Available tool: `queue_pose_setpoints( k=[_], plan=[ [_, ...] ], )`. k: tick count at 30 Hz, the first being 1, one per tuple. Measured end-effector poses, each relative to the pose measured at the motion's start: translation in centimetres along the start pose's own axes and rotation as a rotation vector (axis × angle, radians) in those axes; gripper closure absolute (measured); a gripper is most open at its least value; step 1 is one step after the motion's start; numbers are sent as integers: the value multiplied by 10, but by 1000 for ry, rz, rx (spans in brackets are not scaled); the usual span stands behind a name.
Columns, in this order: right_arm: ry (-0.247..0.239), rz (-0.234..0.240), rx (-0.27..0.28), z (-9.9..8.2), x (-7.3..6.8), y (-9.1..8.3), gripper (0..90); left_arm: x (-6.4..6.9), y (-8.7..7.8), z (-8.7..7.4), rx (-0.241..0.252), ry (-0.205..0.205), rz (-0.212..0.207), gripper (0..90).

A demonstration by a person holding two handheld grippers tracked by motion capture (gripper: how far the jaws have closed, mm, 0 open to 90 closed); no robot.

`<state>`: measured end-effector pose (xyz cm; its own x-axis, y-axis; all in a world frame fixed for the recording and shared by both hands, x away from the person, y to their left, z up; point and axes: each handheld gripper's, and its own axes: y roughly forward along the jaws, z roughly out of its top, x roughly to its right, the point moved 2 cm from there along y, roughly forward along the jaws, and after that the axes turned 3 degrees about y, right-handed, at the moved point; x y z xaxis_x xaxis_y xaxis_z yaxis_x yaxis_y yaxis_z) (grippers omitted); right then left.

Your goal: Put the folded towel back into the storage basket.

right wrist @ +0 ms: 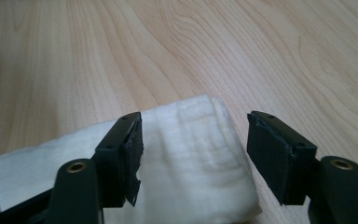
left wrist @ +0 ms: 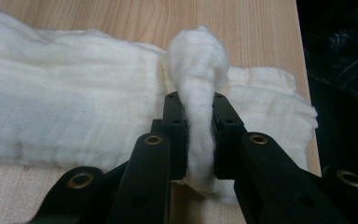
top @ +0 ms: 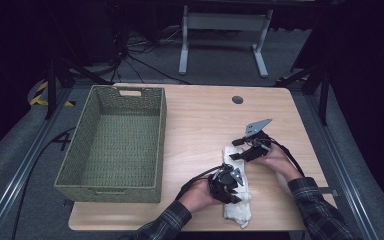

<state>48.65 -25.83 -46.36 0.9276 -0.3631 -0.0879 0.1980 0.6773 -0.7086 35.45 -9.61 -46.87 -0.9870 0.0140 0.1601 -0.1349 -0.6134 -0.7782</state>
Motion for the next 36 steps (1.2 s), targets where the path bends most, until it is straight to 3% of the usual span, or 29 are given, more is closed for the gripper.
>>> queue_pose_setpoints(
  k=[9,15,19,22,29,36],
  plan=[
    [-15,3,-13,-6,3,7,330,0,0,0,-3,2,2,796],
    [-41,8,-24,-7,0,4,498,1,0,0,-2,0,6,796],
    [-46,38,-33,-7,-2,2,660,1,-1,1,-19,6,-7,796],
    [-42,63,-41,-7,-5,2,735,1,0,1,-5,3,16,796],
    [-31,52,-54,-5,-8,2,801,2,0,0,-9,3,16,797],
    [-31,42,-51,-5,-9,-1,805,2,-1,1,7,-3,13,799]
  ],
)
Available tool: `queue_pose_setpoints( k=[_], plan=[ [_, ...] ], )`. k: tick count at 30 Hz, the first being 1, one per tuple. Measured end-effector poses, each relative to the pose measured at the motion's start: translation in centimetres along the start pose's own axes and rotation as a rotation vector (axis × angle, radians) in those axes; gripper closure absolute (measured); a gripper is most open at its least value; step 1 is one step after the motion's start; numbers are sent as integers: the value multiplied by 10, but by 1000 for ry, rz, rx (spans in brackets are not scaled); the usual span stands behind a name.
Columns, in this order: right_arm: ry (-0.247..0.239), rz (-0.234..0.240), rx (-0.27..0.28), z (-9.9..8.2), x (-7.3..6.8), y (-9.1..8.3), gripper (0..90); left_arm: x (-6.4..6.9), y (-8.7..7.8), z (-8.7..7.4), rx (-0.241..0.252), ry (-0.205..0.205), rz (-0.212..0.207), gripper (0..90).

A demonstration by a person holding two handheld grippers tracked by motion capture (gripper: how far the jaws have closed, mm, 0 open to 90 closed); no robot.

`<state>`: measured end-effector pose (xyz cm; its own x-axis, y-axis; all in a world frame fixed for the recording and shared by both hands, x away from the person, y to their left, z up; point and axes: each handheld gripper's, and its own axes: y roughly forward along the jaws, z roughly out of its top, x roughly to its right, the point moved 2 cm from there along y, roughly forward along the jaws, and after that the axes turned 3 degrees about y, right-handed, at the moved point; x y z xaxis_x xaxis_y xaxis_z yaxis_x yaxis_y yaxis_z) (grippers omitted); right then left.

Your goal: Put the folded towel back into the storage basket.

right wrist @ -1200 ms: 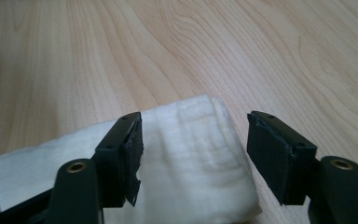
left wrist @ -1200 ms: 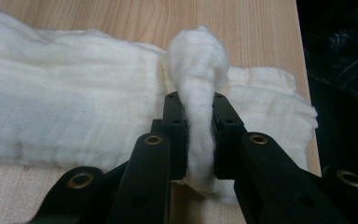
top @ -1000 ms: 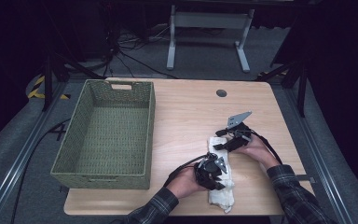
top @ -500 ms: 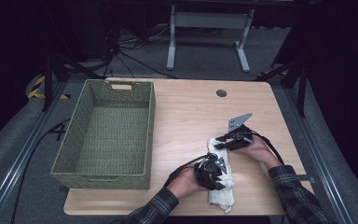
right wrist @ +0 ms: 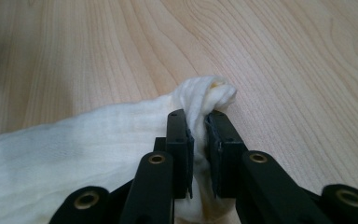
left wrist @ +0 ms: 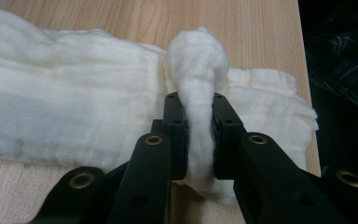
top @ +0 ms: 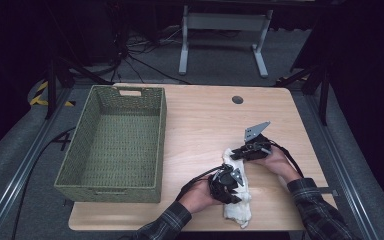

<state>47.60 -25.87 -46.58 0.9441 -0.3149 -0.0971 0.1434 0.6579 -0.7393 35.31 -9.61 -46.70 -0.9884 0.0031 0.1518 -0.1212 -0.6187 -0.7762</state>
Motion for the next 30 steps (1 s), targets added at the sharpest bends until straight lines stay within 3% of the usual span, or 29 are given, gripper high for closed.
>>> queue_pose_setpoints(
  k=[1,3,4,9,11,21,30],
  plan=[
    [6,4,5,0,-1,-2,805,1,-1,0,6,-12,-9,799],
    [8,9,15,0,-2,-3,805,-1,-5,2,16,4,-35,799],
    [5,5,21,0,-3,-6,805,1,-5,2,34,-12,-17,799],
    [10,10,43,2,-6,-13,805,1,-13,4,43,-13,-29,799],
    [12,18,62,3,-9,-18,805,0,-17,5,68,-11,-26,799],
    [-1,31,111,12,-22,-34,805,-6,-38,10,144,-41,45,800],
    [-12,22,124,24,-24,-38,805,-10,-58,15,171,-45,73,799]
  ],
)
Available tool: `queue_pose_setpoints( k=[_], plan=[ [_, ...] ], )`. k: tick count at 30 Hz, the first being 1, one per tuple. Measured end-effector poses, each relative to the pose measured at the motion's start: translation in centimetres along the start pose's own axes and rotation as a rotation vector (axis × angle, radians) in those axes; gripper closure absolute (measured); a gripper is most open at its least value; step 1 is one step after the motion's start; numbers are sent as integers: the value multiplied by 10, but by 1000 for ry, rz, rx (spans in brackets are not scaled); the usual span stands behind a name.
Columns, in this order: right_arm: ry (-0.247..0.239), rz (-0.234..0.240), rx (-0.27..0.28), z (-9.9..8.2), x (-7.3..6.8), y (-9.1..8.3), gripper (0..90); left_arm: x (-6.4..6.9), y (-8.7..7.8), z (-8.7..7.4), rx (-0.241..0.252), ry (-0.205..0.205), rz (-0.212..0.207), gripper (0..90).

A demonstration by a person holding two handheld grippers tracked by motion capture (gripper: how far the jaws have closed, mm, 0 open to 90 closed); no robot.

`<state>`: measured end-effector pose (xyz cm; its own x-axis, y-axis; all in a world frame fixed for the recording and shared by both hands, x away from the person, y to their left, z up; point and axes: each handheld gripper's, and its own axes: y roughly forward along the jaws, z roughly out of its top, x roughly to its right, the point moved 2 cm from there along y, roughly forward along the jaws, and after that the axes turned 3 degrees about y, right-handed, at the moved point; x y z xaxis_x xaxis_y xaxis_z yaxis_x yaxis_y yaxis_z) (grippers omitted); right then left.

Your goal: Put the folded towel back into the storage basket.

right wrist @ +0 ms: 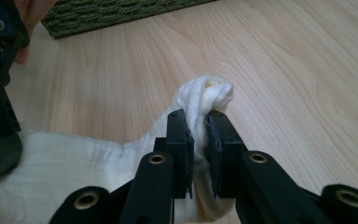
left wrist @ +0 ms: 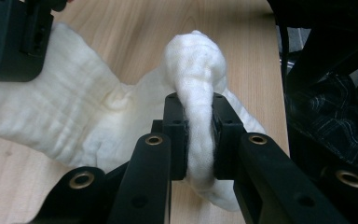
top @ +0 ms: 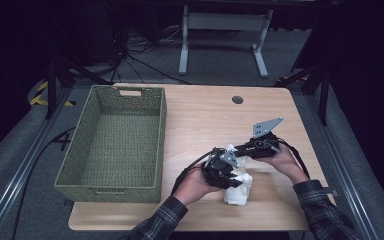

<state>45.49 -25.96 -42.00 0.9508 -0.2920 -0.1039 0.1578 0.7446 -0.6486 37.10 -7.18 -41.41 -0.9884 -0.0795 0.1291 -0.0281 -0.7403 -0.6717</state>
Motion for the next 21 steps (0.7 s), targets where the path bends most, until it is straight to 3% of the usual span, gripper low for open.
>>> queue_pose_setpoints(
  k=[8,21],
  plan=[
    [3,-3,18,14,1,-3,805,-3,-17,7,9,-21,13,799],
    [-23,14,55,49,5,-12,805,-6,-67,23,59,-28,62,799]
  ],
)
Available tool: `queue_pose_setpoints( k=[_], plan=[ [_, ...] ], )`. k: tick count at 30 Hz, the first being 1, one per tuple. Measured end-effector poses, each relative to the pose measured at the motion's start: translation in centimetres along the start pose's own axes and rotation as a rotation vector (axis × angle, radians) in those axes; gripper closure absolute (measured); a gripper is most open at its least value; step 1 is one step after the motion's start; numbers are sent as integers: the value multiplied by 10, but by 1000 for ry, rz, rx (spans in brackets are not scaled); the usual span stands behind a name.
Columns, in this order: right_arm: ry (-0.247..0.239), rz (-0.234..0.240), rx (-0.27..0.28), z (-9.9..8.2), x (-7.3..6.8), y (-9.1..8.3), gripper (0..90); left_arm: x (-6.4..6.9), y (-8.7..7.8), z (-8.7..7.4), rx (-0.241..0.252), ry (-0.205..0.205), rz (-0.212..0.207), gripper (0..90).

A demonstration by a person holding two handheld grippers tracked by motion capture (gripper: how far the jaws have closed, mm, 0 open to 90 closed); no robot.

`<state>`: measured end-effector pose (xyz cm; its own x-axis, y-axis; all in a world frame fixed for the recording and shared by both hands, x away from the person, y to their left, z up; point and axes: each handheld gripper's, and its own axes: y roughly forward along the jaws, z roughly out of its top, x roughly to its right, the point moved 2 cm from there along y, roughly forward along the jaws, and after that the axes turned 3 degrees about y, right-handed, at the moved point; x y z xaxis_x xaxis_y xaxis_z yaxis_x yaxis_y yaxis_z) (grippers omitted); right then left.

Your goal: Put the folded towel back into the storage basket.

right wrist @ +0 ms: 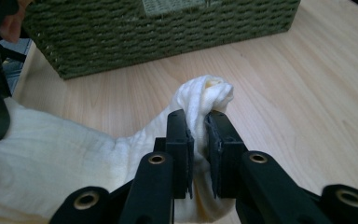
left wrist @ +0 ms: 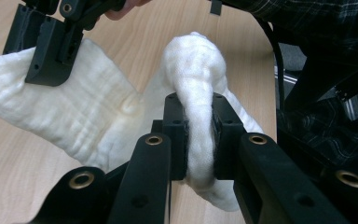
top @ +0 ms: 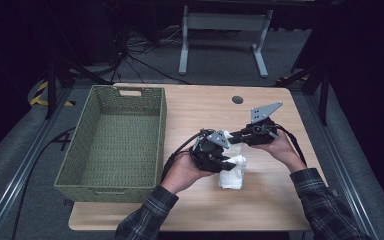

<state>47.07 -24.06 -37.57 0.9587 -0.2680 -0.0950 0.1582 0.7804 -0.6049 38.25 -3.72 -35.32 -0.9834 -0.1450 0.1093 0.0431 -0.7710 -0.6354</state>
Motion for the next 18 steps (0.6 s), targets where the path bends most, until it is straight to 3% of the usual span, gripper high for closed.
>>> queue_pose_setpoints(
  k=[5,18],
  plan=[
    [-14,-9,13,17,0,0,805,-5,-17,3,6,21,7,800],
    [-63,-8,47,60,0,11,804,-15,-62,-2,15,18,41,800]
  ],
)
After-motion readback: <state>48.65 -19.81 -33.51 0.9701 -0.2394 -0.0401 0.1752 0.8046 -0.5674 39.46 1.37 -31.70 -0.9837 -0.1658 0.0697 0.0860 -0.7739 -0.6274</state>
